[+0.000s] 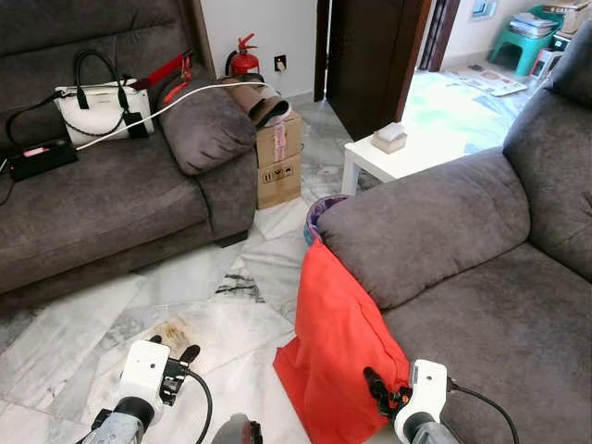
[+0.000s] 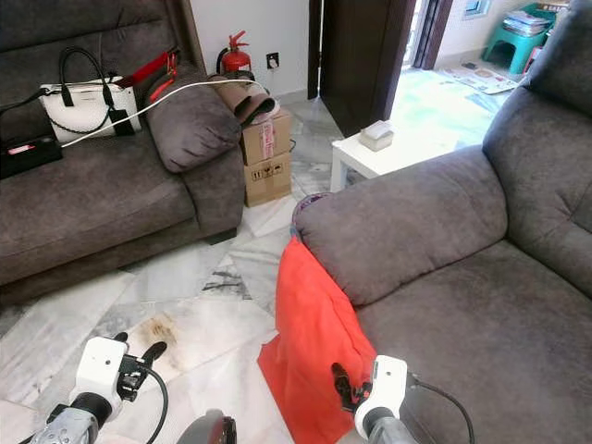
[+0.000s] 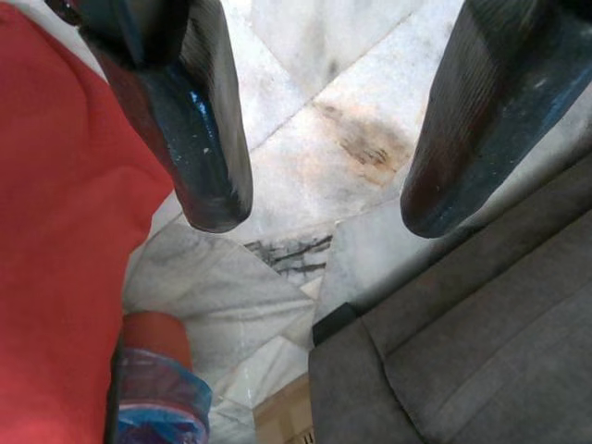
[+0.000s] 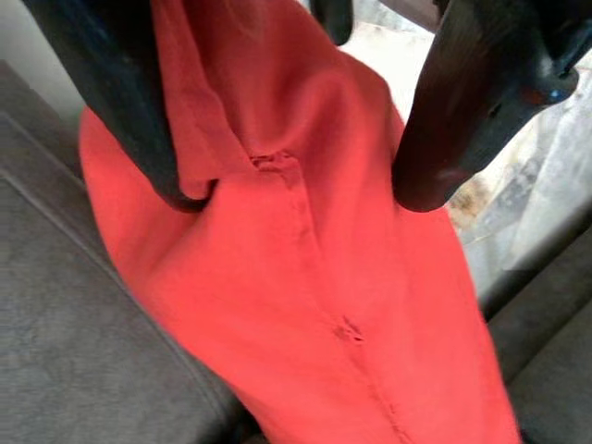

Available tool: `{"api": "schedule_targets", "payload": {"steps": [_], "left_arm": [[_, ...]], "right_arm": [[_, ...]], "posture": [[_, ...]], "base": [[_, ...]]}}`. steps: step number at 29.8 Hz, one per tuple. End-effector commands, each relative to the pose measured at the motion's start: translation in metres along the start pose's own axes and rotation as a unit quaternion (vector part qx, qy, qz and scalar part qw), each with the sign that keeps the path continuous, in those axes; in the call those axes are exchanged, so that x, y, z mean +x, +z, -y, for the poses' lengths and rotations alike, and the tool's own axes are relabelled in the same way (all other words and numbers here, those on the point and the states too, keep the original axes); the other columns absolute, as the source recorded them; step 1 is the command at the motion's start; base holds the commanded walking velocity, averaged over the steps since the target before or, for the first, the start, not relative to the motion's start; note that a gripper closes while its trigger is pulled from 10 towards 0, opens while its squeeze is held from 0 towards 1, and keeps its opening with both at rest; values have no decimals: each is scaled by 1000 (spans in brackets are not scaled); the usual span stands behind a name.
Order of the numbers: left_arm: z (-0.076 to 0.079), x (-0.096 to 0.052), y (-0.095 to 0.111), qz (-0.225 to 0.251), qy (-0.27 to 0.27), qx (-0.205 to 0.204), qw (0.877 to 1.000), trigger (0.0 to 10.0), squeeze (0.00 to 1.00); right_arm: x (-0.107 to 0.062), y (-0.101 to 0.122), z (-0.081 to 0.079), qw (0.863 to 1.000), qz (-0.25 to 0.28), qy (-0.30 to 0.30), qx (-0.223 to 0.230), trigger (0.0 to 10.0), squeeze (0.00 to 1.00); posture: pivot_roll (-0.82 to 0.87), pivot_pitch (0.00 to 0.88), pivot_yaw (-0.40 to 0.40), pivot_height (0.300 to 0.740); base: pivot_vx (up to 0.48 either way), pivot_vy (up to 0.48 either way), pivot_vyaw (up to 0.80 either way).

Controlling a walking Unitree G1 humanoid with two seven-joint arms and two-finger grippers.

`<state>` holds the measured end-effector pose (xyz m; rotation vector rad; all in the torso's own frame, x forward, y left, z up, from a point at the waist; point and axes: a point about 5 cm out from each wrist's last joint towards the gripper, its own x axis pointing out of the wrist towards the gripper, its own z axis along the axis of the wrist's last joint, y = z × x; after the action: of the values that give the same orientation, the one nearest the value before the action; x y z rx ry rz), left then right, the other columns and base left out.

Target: Move the pillow to the sofa from floor

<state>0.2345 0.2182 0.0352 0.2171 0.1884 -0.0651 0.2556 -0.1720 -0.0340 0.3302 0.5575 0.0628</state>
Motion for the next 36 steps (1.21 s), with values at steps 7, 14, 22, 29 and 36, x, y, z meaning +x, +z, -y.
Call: {"api": "schedule_targets", "payload": {"steps": [7,14,22,29,36], "left_arm": [[1,-4,-1,-6,-6,10,1000,10000,0],[3,-3,0,-7,-8,8,1000,10000,0],[5,0,2,-5,-8,5,1000,10000,0],[8,5,5,-1,-12,4,1000,10000,0],[8,11,7,2,-13,2,1000,10000,0]], "right_arm": [[-1,-1,3,1000,5,-16,-3,0,0],[0,0,1,1000,0,-12,-19,0,0],[1,-2,-1,1000,-7,-13,-19,0,0],[1,-4,-2,1000,-13,-13,-2,0,0],[0,-6,-3,1000,-14,-12,13,0,0]], "posture": [[122,164,66,646],[120,170,62,646],[114,169,63,646],[101,169,71,646],[86,159,79,646]], "base": [[0,0,0],[0,0,0],[0,0,0],[0,0,0],[0,0,0]]}}
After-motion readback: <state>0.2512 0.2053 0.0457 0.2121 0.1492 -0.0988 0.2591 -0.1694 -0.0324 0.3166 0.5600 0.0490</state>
